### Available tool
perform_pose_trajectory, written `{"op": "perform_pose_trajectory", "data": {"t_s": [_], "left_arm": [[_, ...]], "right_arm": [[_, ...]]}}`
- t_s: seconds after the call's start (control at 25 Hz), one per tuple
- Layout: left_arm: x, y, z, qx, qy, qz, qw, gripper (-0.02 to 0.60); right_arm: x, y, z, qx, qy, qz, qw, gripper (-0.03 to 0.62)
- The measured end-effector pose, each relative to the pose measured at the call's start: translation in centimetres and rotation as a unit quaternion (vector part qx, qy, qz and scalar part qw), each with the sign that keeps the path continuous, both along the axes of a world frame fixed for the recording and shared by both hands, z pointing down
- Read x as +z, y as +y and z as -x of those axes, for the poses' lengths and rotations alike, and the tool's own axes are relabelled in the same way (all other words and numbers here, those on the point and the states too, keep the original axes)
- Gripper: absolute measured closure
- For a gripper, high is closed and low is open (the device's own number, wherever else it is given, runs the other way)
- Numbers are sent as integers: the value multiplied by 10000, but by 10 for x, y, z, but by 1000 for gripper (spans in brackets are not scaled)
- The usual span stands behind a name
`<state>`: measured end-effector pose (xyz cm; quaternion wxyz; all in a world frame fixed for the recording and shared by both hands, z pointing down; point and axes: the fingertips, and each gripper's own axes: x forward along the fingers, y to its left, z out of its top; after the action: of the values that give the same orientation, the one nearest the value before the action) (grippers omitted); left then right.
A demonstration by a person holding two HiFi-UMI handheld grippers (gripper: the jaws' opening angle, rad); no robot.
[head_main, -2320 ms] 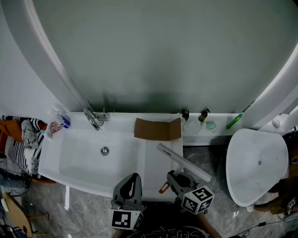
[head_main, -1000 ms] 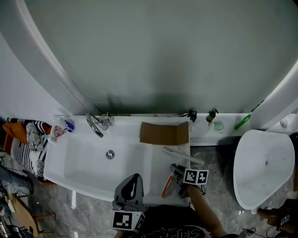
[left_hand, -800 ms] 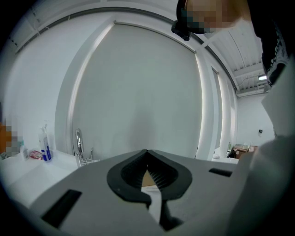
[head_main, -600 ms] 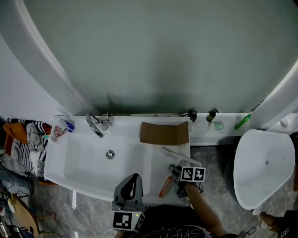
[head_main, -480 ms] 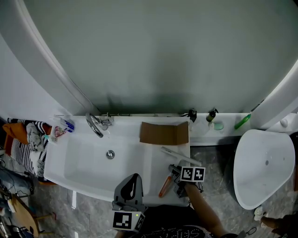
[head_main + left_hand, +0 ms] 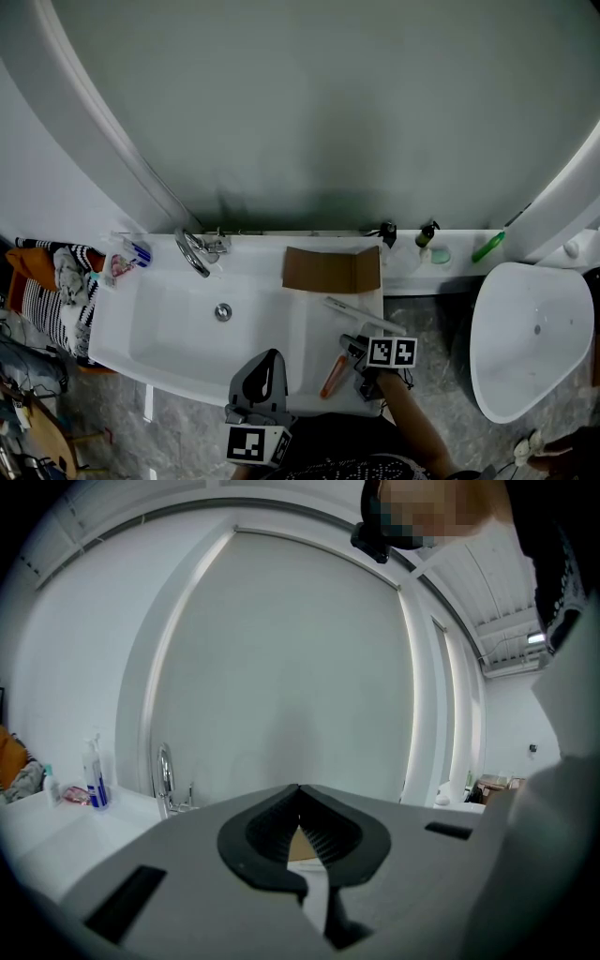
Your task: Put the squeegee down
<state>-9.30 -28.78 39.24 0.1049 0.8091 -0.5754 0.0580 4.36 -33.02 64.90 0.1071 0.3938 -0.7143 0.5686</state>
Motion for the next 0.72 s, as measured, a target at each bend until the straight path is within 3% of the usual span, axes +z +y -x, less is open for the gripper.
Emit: {"op": "perform_pose_trajectory", "data": {"t_s": [0.28, 0.44, 0.56, 0.72], "left_arm": [[1, 0, -2, 61, 76, -25, 9999, 577], [-3, 0, -6, 190, 104, -93, 9997, 577], [-9, 1, -9, 310, 167, -185, 9992, 577], [-19, 5, -9, 467, 188, -296, 9983, 577]], "right_arm": [[-22, 2, -24, 187, 97, -329, 9992, 456], [-58, -13, -36, 309, 566, -1139, 9914, 456], [-103, -25, -43, 430, 1055, -2155, 9698, 459], [-176, -22, -44, 381, 1680, -3491, 9211, 530]]}}
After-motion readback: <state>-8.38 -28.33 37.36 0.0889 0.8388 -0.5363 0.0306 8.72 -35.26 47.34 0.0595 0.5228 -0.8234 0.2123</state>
